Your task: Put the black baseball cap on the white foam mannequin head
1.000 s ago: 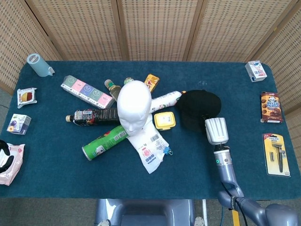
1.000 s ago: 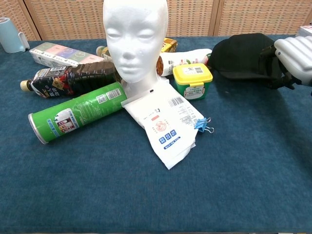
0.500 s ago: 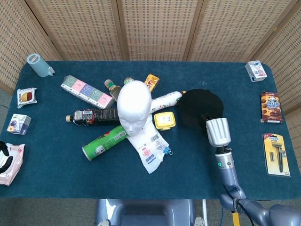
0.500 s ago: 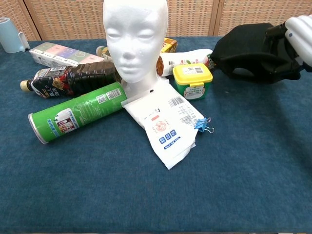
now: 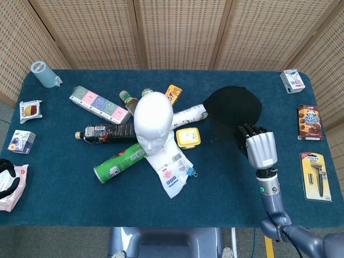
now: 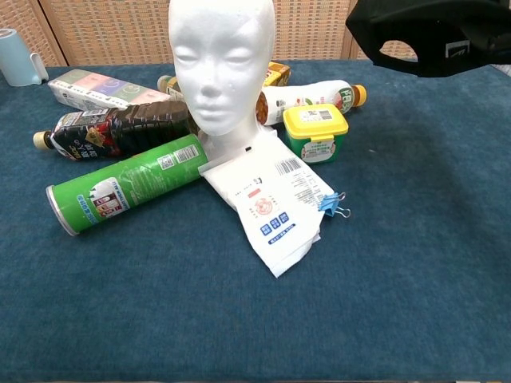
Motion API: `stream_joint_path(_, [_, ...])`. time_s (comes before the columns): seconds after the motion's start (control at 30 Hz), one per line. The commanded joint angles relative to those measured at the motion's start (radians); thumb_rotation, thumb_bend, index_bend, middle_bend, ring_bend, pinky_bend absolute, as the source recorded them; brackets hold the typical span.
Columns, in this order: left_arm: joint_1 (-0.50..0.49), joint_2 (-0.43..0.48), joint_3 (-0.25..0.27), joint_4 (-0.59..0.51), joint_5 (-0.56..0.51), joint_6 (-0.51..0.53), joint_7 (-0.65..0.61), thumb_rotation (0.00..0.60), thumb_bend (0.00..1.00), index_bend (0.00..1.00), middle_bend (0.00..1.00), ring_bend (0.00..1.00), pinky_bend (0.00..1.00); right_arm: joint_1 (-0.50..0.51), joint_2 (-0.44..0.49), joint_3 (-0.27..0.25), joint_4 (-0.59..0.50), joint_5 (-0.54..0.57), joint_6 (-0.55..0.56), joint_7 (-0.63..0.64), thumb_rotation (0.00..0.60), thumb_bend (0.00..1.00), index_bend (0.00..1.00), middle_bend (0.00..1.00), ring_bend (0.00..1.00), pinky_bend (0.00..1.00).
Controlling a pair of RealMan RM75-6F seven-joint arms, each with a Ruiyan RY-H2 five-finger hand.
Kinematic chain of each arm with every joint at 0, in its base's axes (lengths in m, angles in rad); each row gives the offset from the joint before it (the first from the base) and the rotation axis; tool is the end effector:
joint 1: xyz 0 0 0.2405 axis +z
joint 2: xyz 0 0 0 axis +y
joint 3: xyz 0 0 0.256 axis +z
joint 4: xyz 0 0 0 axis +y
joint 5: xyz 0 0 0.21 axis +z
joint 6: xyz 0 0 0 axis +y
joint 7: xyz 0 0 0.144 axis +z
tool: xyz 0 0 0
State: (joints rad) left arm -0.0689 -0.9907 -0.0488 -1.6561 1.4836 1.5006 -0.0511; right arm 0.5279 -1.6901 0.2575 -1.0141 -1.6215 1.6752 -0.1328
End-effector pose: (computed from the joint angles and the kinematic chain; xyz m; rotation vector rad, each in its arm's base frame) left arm -0.3143 0.1757 0.1991 -1.3599 -0.8787 -0.8766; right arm -0.1982 -0.3256 0.0720 1.3380 -0.2634 1.3471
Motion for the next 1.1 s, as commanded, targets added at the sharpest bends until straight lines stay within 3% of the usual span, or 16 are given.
stream_joint_path(0.03, [0.000, -0.002, 0.001, 0.000, -0.001, -0.002, 0.002, 0.600, 0.31, 0.58, 0.44, 0.36, 0.37, 0.014, 0.054, 0.010, -0.079, -0.029, 0.017, -0.046, 0.600, 0.40, 0.72, 0.67, 0.78, 0.90])
stream_joint_path(0.33, [-0.003, -0.010, 0.001, 0.012, -0.002, -0.009, -0.006, 0.600, 0.31, 0.58, 0.44, 0.36, 0.37, 0.070, 0.143, 0.060, -0.275, -0.053, -0.022, -0.180, 0.600, 0.39, 0.72, 0.67, 0.78, 0.90])
stream_joint_path(0.63, [-0.007, -0.026, 0.002, 0.047, -0.008, -0.024, -0.033, 0.600, 0.31, 0.58, 0.44, 0.36, 0.37, 0.152, 0.162, 0.111, -0.404, -0.042, -0.117, -0.327, 0.600, 0.39, 0.72, 0.67, 0.78, 0.90])
stream_joint_path(1.1, [-0.007, -0.055, 0.006, 0.127, -0.022, -0.047, -0.096, 0.600, 0.31, 0.58, 0.44, 0.36, 0.37, 0.292, 0.122, 0.173, -0.468, 0.007, -0.258, -0.521, 0.600, 0.39, 0.72, 0.67, 0.78, 0.90])
